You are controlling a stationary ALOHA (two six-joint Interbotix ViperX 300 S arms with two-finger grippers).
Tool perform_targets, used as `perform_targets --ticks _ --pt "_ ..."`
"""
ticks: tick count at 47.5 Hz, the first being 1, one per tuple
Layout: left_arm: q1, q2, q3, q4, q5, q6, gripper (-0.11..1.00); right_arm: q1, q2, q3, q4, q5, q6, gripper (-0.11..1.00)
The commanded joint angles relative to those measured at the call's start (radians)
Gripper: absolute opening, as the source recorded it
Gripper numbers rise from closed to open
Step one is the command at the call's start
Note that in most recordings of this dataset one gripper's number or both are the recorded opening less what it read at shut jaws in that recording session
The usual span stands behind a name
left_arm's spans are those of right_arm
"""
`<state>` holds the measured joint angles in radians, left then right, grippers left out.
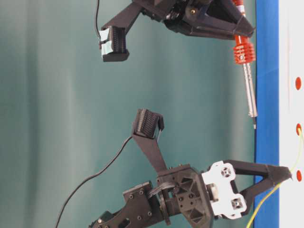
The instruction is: Touch the tip of the soldering iron to the tip of the solder at the mark.
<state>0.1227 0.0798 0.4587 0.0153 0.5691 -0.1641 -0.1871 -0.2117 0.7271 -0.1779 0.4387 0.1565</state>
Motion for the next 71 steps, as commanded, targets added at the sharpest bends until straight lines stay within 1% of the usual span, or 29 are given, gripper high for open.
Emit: perform_targets --ticks 1,12,27,71 --pt "0.003 -0.015 -0.023 -0.002 -0.003 0.0 0.01 0.0 -0.015 -0.008 0.002 -0.009 0.0 0.06" --pt "0.006 -0.015 -0.025 -0.002 -0.003 -0.002 0.01 0.015 0.035 -0.003 0.003 -0.04 0.0 0.06" --pt "0.006 -0.014 -0.025 -0.002 -0.003 -0.002 0.01 0.015 0.092 0.005 0.006 -0.071 0.0 0.06" --pt "0.006 -0.014 -0.025 -0.002 -0.003 0.0 0.01 0.017 0.114 0.006 0.006 -0.072 0.002 0.06"
